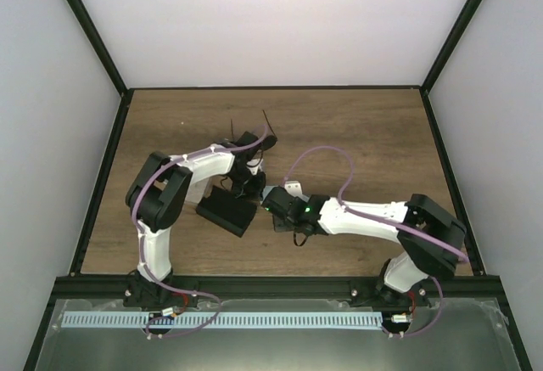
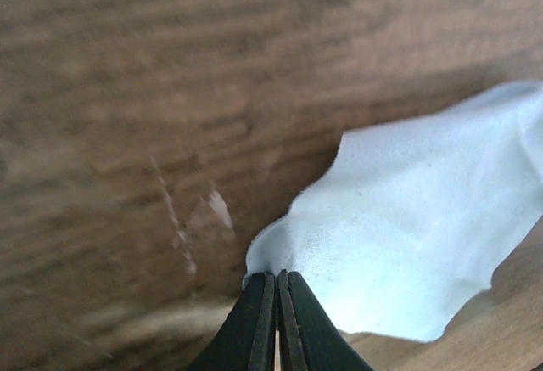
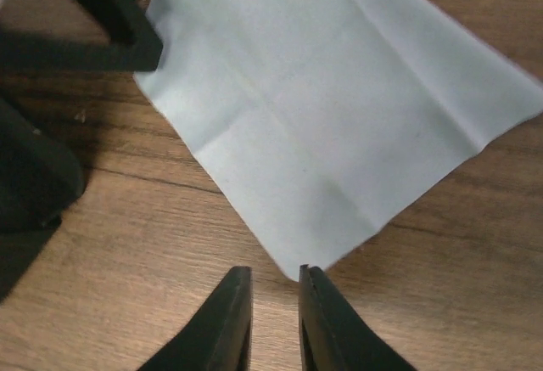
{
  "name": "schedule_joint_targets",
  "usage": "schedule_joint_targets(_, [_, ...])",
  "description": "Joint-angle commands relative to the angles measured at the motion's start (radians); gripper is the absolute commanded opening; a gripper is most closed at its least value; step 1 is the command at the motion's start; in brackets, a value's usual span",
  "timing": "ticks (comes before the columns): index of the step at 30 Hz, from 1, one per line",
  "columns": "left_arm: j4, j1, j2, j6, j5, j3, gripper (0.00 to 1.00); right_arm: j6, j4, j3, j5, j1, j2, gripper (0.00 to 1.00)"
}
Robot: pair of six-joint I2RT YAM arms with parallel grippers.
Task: Organize the sunglasses
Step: Adjust the glasses cleaning cloth at the center of the board.
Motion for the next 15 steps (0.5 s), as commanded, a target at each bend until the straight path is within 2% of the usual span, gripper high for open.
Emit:
schedule_joint_targets(1, [0.025,-0.039,-0.045,-0.044,-0.002,-0.051,0.04,-0.005,0.005,0.007,-0.002,-0.003,0.033,0.26])
schedule_joint_targets(2, [0.031,-0.043,-0.051,-0.054,-0.001,-0.063,0.04,-0.011,0.012,0.010,-0.002,-0.003,0.040,0.34])
schedule_joint_targets(4, [0.041,-0.048,-0.065,-0.071,0.004,-0.084,0.04,-0.013,0.022,0.012,0.006,-0.003,0.052,0.39])
schedule_joint_targets(15, [0.025,-0.051,-0.065,-0.069,-0.012,-0.078,0.04,0.011,0.057,-0.049,-0.008,-0.052,0.075,0.39])
